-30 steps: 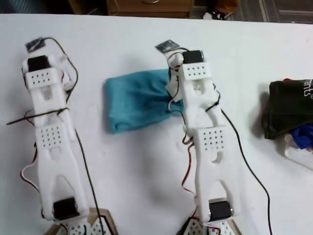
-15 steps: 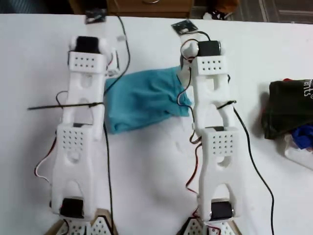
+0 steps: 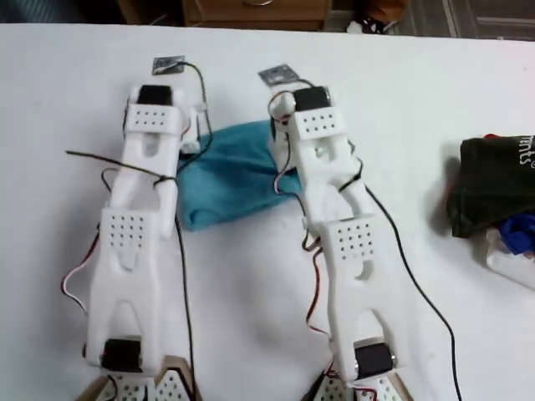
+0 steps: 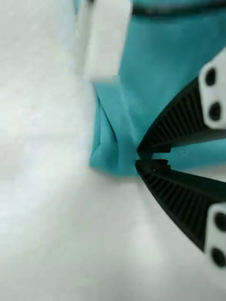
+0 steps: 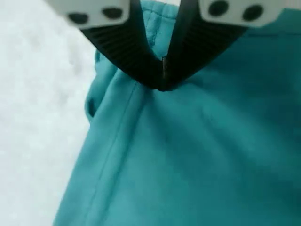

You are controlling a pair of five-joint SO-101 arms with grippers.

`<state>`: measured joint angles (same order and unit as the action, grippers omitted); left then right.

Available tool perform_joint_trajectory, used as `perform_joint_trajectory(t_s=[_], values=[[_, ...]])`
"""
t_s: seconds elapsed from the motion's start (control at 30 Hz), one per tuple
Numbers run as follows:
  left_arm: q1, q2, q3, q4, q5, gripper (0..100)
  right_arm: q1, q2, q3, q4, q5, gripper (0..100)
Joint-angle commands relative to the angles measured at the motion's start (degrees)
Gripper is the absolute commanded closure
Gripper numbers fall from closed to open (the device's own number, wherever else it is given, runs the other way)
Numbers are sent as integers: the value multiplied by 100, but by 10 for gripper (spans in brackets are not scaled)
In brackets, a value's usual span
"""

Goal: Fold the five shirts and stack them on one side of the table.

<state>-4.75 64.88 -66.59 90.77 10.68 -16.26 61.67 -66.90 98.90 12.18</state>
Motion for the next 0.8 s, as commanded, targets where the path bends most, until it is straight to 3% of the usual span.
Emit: perform_joint_trajectory(t_s=[0.0,0.23,0.57,0.77], values=[[-308,105,-330,158,-255,944,-31,92,-97,-84,-9,981],[-396,176,-884,695,-308,946,189,127,-211,-303,0,981],[-695,141,-769,993,-422,946,171,-462,-1037,251,9,981],[-1169,-114,-936,1169,-413,947,-435,-892,-1002,259,431,981]])
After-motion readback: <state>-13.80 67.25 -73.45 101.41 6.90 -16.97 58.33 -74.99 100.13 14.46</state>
